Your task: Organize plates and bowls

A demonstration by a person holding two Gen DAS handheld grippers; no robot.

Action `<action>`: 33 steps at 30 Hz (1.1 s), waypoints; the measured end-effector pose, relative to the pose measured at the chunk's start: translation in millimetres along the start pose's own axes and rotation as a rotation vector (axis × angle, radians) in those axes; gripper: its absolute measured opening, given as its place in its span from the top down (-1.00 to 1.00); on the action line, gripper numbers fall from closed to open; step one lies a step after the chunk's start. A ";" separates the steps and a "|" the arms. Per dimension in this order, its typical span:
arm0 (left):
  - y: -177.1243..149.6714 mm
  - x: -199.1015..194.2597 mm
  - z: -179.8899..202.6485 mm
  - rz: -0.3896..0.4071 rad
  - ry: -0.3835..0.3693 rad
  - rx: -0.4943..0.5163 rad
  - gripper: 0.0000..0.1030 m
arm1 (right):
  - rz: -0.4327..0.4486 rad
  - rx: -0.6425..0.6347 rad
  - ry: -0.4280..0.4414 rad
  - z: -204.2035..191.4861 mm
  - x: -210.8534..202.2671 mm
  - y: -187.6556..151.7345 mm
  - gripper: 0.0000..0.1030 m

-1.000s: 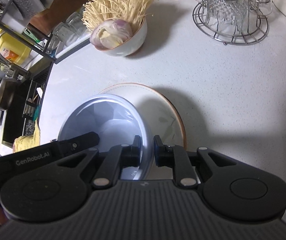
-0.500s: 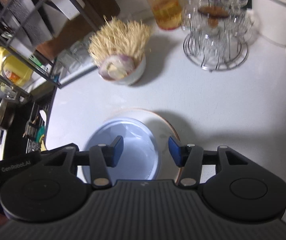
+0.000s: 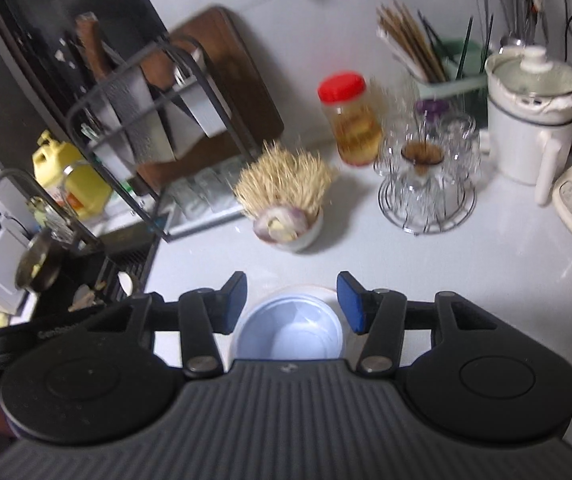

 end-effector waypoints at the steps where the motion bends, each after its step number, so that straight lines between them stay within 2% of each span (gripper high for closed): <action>1: -1.6 -6.8 1.5 0.008 0.003 0.003 -0.03 | 0.009 -0.010 0.009 -2.3 -6.4 0.4 -0.03; 7: -26.7 -49.7 12.4 0.035 0.015 -0.027 -0.03 | 0.042 -0.087 0.033 -11.2 -38.9 -9.4 -0.03; 11: -47.2 -89.9 17.7 0.082 0.039 -0.057 -0.03 | 0.047 -0.109 0.047 -10.0 -58.9 -28.1 -0.04; 14: -65.0 -112.4 22.9 0.085 0.052 -0.066 -0.03 | 0.043 -0.106 0.069 -10.7 -77.2 -42.0 -0.04; 21: -113.1 -159.1 39.5 0.095 0.054 -0.042 -0.03 | 0.080 -0.158 0.067 -16.6 -127.1 -66.7 -0.04; 27: -144.0 -181.2 49.5 0.101 0.066 -0.046 -0.11 | 0.080 -0.216 0.059 -20.1 -151.7 -86.9 -0.04; 30: -154.4 -188.9 51.9 0.102 0.073 -0.038 -0.11 | 0.055 -0.246 0.020 -17.0 -154.2 -97.5 -0.04; 33: -165.2 -192.9 52.9 0.096 0.089 -0.020 -0.11 | 0.055 -0.242 0.035 -18.2 -160.0 -103.8 -0.04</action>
Point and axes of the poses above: each gripper's, at about its wrist camera, not at the fingertips, and x roughly the way its jaws point, z to its right, y to its top, the point moved 10 cm from there along x, roughly the way its jaws point, and after that the axes turned 12 degrees about y, right-handed, at the moved point
